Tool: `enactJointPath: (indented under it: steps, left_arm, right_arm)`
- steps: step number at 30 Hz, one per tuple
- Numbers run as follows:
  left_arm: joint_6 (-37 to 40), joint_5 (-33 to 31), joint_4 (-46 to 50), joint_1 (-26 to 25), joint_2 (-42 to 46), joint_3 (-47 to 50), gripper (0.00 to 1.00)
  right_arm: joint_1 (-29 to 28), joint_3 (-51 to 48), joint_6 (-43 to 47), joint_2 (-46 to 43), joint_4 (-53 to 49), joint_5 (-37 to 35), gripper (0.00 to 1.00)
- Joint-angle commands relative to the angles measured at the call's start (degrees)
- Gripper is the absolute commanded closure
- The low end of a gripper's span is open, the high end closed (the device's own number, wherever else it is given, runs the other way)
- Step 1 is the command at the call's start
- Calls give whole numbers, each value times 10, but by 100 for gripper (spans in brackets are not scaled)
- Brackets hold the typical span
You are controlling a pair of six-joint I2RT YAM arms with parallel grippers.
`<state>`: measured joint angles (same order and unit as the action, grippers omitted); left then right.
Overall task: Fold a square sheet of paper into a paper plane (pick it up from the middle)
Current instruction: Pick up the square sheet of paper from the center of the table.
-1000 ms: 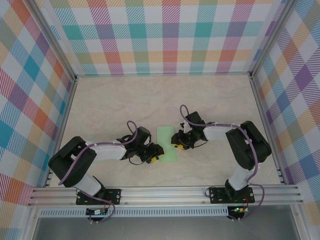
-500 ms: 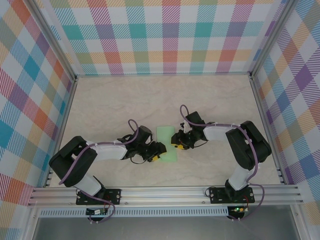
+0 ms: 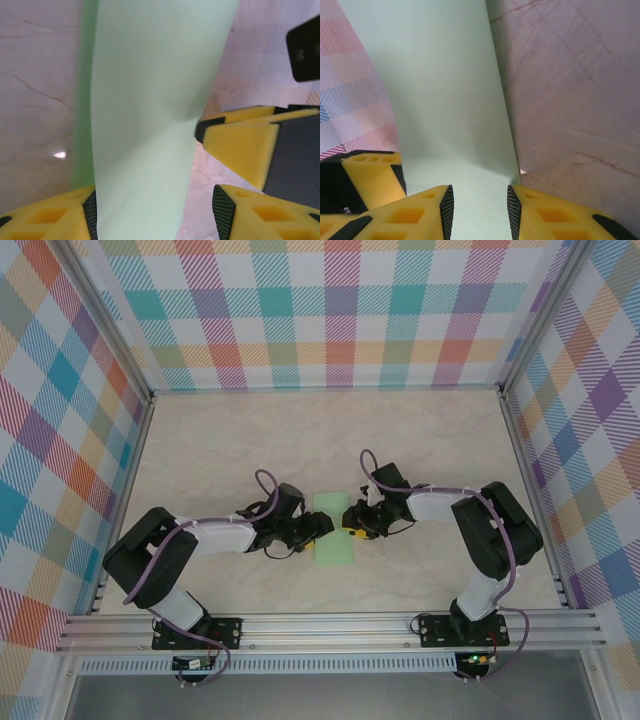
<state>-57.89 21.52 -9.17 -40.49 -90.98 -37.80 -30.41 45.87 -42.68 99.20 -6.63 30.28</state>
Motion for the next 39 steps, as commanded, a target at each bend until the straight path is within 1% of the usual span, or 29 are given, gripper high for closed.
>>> enactJointPath:
  steps: [1,4,6,7,8,11,12,14,18,23,26,29,32,36,39]
  left_arm:
    - [11,9,-9,8,-13,-18,44]
    - [14,22,-17,8,-23,-25,52]
    - [22,18,3,9,-25,-33,61]
    - [29,8,23,9,-23,-38,68]
    - [41,-4,52,10,-20,-46,75]
    - [88,-31,124,11,-17,-73,78]
    - [100,-36,139,12,-17,-80,83]
    - [125,-34,158,16,-22,-93,91]
    - [180,-26,200,22,-33,-115,100]
    - [250,9,245,31,-49,-147,100]
    - [284,3,292,36,-51,-171,100]
    - [297,24,316,45,-55,-197,100]
    - [296,51,344,50,-31,-231,100]
    - [334,13,470,59,-5,-314,100]
    - [359,-1,534,64,21,-360,100]
  right_arm:
    - [-10,-21,0,37,-10,-20,63]
    - [-10,-23,-7,30,-1,-12,63]
    - [-10,-22,-11,21,-1,-13,63]
    - [-10,-19,-13,15,-5,-14,63]
    - [-10,-15,-14,5,-20,-22,63]
    - [-8,-16,-26,-50,-57,-70,62]
    - [-8,-22,-31,-75,-67,-86,61]
    - [-8,-28,-31,-118,-91,-119,60]
    - [-8,-33,-19,-182,-142,-163,56]
    - [-9,-53,-18,-219,-135,-154,55]
    - [-10,-65,-21,-224,-115,-142,55]
    - [-10,-71,-24,-228,-110,-145,55]
    - [-11,-67,-26,-240,-121,-161,55]
    - [-11,-65,-38,-276,-143,-207,55]
    - [-11,-70,-46,-304,-162,-238,55]
